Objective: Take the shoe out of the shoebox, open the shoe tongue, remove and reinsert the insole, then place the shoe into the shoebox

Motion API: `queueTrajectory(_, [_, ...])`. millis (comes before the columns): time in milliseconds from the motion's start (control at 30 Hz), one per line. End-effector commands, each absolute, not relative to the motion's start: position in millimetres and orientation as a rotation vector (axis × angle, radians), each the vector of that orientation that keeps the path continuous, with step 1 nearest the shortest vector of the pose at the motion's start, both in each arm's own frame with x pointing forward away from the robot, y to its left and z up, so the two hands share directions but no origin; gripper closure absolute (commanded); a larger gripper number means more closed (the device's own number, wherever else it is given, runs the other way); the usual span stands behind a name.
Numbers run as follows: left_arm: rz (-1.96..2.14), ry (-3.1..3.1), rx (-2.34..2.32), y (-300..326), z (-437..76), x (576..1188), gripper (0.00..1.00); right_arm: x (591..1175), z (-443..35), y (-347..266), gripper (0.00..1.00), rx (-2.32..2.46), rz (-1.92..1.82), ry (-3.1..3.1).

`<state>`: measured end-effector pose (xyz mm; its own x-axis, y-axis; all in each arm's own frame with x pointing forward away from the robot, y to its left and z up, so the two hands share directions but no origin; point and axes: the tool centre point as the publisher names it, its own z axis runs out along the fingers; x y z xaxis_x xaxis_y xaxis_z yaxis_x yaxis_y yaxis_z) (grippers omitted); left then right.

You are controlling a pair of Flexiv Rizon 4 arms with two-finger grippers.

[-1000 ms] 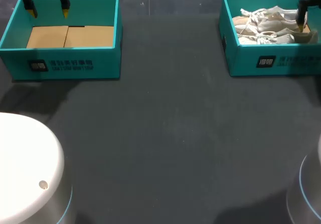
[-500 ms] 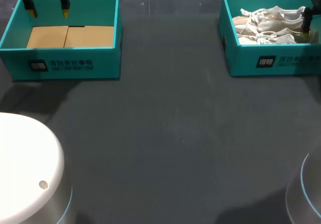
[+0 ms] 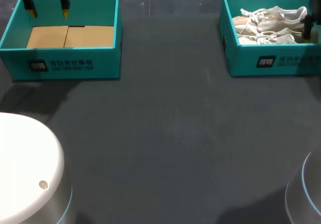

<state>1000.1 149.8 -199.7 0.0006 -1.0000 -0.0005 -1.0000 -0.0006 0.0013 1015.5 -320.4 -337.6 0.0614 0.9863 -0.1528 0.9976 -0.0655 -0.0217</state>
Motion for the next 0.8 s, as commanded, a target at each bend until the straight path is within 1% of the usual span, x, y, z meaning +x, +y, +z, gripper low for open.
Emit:
queueTrajectory(33, [-0.002,-2.221,2.221,150,-200,1000,0.0,1022,-342,-320,0.34,2.231,-0.207,2.089])
queueTrajectory(100, [-0.002,-2.221,2.221,150,-200,1000,0.0,1023,-345,-319,0.36,2.234,-0.208,2.088])
queueTrajectory(400, [-0.002,-2.221,2.221,150,-200,1000,0.0,1026,-363,-317,0.35,2.258,-0.216,2.096])
queueTrajectory(500, [-0.002,-2.221,2.221,150,-200,1000,0.0,1027,-366,-316,0.37,2.264,-0.214,2.098])
queueTrajectory(533, [-0.002,-2.221,2.221,150,-200,1000,0.0,1028,-366,-316,0.4,2.265,-0.213,2.099])
queueTrajectory(600, [-0.002,-2.221,2.221,150,-200,1000,0.0,1028,-367,-315,0.51,2.27,-0.207,2.099])
queueTrajectory(700, [-0.002,-2.221,2.221,150,-200,1000,0.0,1029,-369,-315,0.64,2.277,-0.202,2.099])
queueTrajectory(733, [-0.002,-2.221,2.221,150,-200,1000,0.0,1029,-370,-315,0.71,2.28,-0.201,2.098])
queueTrajectory(767, [-0.002,-2.221,2.221,150,-200,1000,0.0,1028,-370,-314,0.88,2.283,-0.199,2.097])
queueTrajectory(800, [-0.002,-2.221,2.221,150,-200,1000,0.0,1028,-370,-314,1.0,2.285,-0.198,2.096])
